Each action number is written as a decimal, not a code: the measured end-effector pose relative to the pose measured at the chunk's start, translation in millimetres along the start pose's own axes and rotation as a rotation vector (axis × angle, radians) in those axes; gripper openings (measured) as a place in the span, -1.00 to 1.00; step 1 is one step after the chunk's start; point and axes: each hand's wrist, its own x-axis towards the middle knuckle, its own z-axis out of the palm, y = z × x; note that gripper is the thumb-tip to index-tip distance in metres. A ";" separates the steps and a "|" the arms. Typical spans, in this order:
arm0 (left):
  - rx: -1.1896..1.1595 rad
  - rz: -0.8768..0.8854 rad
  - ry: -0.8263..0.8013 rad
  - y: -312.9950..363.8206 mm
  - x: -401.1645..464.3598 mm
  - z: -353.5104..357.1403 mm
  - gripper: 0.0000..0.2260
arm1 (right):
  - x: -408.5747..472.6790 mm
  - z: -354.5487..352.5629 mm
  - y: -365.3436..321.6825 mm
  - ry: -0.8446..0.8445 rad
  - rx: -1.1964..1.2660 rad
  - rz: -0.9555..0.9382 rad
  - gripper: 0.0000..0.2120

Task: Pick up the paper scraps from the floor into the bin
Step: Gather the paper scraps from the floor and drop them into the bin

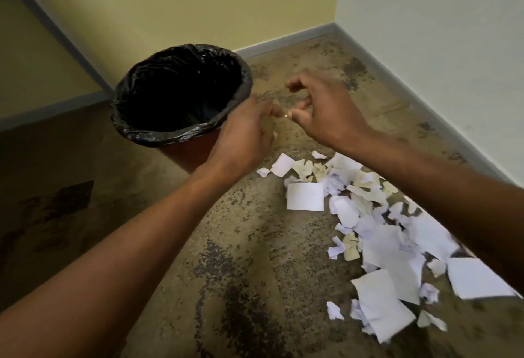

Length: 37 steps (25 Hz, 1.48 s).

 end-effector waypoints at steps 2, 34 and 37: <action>0.006 -0.014 -0.129 16.8 -14.3 24.4 -0.69 | -31.4 -11.7 24.9 -0.082 -0.085 0.060 -0.59; 0.008 -0.295 -0.864 70.7 -193.2 208.9 -0.43 | -301.0 33.4 130.7 -0.851 -0.516 0.071 -0.47; -0.025 -0.281 -0.781 61.4 -189.7 212.6 -0.71 | -290.9 34.6 133.5 -0.836 -0.521 0.054 -0.65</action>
